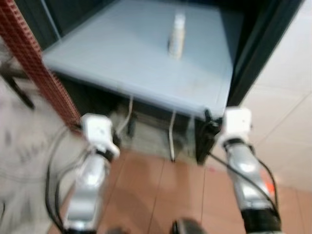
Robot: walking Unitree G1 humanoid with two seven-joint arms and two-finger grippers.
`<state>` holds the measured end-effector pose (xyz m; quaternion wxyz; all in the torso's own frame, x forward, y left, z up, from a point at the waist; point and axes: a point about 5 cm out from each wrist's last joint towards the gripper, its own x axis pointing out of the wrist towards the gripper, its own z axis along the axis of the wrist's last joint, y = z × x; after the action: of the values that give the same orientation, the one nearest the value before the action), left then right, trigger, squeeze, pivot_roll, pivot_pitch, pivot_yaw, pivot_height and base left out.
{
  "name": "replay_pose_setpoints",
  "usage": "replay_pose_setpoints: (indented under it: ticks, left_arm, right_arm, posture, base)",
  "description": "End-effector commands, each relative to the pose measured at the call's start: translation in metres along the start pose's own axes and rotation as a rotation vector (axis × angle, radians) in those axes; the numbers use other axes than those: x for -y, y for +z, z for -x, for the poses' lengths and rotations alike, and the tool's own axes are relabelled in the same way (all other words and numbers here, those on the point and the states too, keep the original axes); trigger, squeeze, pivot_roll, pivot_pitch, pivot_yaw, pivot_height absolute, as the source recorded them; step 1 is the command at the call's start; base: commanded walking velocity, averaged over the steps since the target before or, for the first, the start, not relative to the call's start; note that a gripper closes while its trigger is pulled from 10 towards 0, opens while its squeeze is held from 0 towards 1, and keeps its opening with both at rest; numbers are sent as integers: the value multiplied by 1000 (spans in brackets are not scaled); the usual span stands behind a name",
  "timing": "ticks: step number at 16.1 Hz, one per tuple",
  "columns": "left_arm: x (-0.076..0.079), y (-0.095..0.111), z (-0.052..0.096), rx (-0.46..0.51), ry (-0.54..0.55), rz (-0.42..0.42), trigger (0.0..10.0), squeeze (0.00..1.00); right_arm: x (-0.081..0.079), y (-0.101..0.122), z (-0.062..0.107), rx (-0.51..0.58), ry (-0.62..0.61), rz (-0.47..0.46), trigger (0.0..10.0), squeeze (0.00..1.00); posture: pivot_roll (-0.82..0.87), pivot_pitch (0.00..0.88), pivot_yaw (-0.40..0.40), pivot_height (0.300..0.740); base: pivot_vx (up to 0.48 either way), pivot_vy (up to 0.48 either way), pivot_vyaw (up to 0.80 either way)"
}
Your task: Restocking fridge
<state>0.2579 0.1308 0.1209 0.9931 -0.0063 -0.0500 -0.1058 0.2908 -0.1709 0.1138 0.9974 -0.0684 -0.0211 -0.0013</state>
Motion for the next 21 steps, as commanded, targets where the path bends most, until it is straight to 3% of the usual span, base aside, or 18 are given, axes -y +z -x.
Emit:
replay_pose_setpoints:
  ticks: [1,5,16,21]
  left_arm:
    - [-14,0,2,-12,37,-22,10000,0]
    - [-15,-1,1,-21,43,-6,10000,0]
    - [-11,1,2,-16,-1,-15,10000,0]
    - [-9,4,2,11,-8,-15,10000,0]
  right_arm:
    - [-12,8,-4,33,26,-29,10000,0]
    - [-11,7,-5,26,21,-37,10000,0]
    - [-18,6,-4,36,46,-29,10000,0]
    - [-12,5,-5,27,-9,-14,10000,0]
  posture:
    - [7,90,18,740]
    - [11,96,17,740]
    - [17,100,20,740]
    - [18,105,22,740]
  base:
    - [428,0,0]
    - [343,327,-384]
    - [0,471,0]
    - [0,0,-318]
